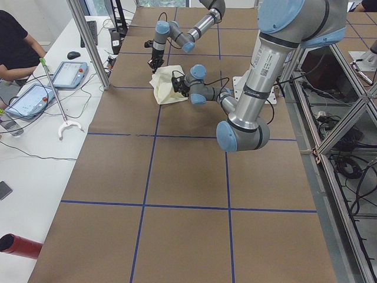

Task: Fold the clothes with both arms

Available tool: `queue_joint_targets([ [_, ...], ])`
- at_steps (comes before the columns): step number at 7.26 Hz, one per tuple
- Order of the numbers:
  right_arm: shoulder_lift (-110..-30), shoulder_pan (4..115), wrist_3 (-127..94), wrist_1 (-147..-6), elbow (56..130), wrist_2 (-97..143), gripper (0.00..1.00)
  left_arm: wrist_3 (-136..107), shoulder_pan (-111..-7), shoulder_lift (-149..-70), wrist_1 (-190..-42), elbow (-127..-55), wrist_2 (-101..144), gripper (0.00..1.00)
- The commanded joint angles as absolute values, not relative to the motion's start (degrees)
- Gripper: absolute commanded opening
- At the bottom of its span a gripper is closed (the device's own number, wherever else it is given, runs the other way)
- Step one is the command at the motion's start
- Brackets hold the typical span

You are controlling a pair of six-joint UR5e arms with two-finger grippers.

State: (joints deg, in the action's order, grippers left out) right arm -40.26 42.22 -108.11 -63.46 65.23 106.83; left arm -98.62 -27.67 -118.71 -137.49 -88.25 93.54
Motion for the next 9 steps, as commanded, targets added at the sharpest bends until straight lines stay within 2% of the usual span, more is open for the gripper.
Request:
queue_joint_targets([
  [1, -40.0, 42.2, -108.2, -63.5, 65.3, 106.8, 0.0, -98.4, -27.7, -118.1, -137.3, -86.7, 89.2, 0.0],
  [6, -39.7, 42.3, -108.2, -63.5, 65.3, 106.8, 0.0, -99.1, -27.5, -121.0, -137.9, -84.9, 89.2, 0.0],
  [9, -39.7, 42.4, -108.2, -63.5, 65.3, 106.8, 0.0, -92.7, -27.0, -118.8, -143.7, -86.3, 97.0, 0.0],
])
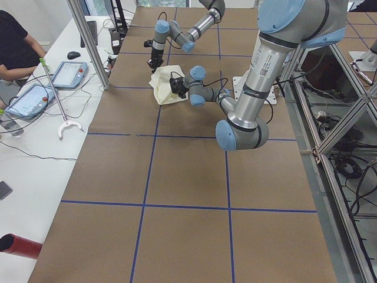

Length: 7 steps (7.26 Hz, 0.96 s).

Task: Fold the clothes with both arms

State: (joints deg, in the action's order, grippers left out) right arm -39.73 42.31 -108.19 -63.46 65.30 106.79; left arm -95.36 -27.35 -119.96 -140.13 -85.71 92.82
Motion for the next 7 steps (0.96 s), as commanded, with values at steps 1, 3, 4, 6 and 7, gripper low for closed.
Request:
queue_joint_targets([
  [1, -39.7, 42.4, -108.2, -63.5, 65.3, 106.8, 0.0, -92.7, -26.7, -118.3, -147.3, -86.2, 100.3, 0.0],
  [3, -39.7, 42.4, -108.2, -63.5, 65.2, 106.8, 0.0, -92.7, -26.5, -118.3, -148.5, -86.3, 104.8, 0.0],
  [4, -39.8, 42.4, -108.2, -63.5, 65.0, 106.8, 0.0, -92.7, -26.3, -117.9, -150.1, -86.3, 104.8, 0.0],
  [6, -39.8, 42.4, -108.2, -63.5, 64.9, 106.8, 0.0, -92.7, -26.0, -116.3, -153.3, -86.4, 108.8, 0.0],
  [7, -39.8, 42.4, -108.2, -63.5, 64.9, 106.8, 0.0, -93.1, -26.0, -116.4, -153.5, -86.7, 109.2, 0.0],
])
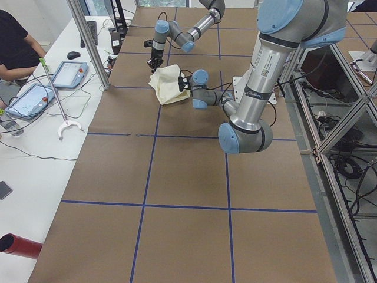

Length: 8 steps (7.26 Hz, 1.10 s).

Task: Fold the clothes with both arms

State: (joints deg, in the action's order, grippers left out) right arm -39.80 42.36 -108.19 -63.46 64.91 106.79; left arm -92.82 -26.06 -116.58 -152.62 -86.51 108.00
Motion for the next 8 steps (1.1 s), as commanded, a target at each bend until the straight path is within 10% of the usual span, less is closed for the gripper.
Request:
queue_joint_targets([
  [1, -39.9, 42.4, -108.1, -63.5, 64.9, 106.8, 0.0, -93.4, -26.4, -114.5, -152.8, -90.8, 109.9, 0.0],
  [3, -39.9, 42.4, -108.0, -63.5, 64.9, 106.8, 0.0, -96.7, -32.1, -115.1, -149.3, -93.1, 107.9, 0.0],
  [8, -39.9, 42.4, -108.1, -63.5, 64.9, 106.8, 0.0, -99.7, -32.3, -118.2, -145.5, -85.2, 103.0, 0.37],
])
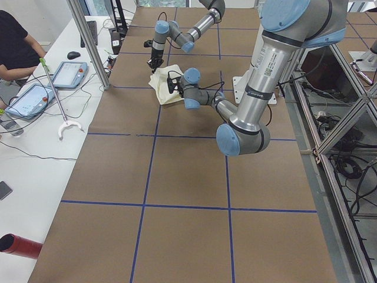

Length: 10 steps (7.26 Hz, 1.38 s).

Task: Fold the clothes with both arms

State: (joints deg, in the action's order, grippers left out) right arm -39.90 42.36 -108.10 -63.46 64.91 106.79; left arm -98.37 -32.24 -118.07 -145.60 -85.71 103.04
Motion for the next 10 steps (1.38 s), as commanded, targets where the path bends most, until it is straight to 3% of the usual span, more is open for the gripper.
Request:
queue_joint_targets([
  [1, -39.9, 42.4, -108.0, -63.5, 64.9, 106.8, 0.0, -99.9, -32.3, -118.3, -145.5, -84.1, 103.0, 0.41],
  [2, -40.0, 42.4, -108.0, -63.5, 64.9, 106.8, 0.0, -102.5, -32.3, -118.3, -144.8, -84.1, 103.0, 0.48],
  [4, -40.0, 42.4, -108.1, -63.5, 65.0, 106.8, 0.0, -104.8, -31.9, -118.6, -143.9, -83.2, 103.3, 0.45],
  [5, -40.1, 42.4, -108.0, -63.5, 65.0, 106.8, 0.0, -106.0, -31.9, -119.2, -144.0, -83.3, 103.4, 0.1],
  [6, -40.3, 42.4, -108.0, -63.5, 64.9, 106.8, 0.0, -106.3, -31.8, -119.6, -144.1, -83.2, 103.4, 0.0],
  [10, -40.3, 42.4, -107.8, -63.5, 62.9, 106.8, 0.0, -105.6, -31.4, -121.2, -144.5, -79.7, 103.4, 0.0],
])
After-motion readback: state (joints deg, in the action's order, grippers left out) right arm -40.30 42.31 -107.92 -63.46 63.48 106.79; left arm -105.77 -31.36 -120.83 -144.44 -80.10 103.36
